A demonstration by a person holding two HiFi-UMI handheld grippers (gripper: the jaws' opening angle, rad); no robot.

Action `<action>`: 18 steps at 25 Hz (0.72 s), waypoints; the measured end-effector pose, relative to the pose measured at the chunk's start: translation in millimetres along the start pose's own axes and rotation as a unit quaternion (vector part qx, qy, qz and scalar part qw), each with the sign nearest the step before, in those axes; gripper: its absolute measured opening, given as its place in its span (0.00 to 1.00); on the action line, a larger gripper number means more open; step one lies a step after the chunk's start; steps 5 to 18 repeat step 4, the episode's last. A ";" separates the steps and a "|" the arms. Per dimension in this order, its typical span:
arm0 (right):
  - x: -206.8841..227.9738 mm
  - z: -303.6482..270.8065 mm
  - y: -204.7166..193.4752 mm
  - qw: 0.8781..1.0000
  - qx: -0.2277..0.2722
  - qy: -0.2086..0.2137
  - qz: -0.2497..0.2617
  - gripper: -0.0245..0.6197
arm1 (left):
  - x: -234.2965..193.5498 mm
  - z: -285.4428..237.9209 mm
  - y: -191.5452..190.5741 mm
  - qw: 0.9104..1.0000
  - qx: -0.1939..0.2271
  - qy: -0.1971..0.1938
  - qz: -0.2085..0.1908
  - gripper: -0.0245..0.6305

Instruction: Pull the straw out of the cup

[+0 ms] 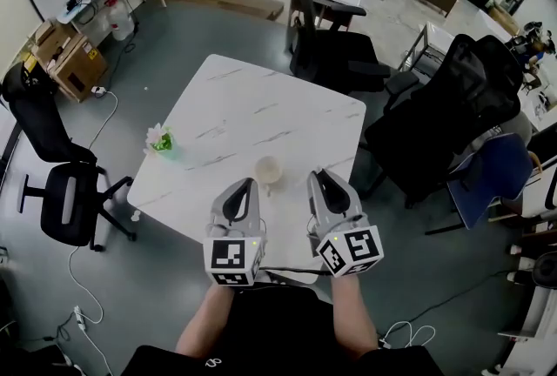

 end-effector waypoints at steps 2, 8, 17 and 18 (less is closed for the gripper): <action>0.1 -0.7 0.1 1.000 -0.002 -0.001 0.004 0.11 | -0.6 -1.4 -0.6 1.000 -0.002 -0.001 0.001 0.04; 0.2 -1.4 -0.3 1.000 -0.003 -0.002 0.007 0.11 | -1.0 -2.7 -1.7 1.000 -0.004 -0.002 0.002 0.04; 0.2 -1.4 -0.3 1.000 -0.003 -0.002 0.007 0.11 | -1.0 -2.7 -1.7 1.000 -0.004 -0.002 0.002 0.04; 0.2 -1.4 -0.3 1.000 -0.003 -0.002 0.007 0.11 | -1.0 -2.7 -1.7 1.000 -0.004 -0.002 0.002 0.04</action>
Point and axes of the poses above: the fingertips, and each gripper's own axes: z backward along the fingers, x to its right, y out of its top, the point moved 8 cm from there along z, backward along the fingers, and after that the axes turned 2 degrees about -z, right-handed, at the moved point
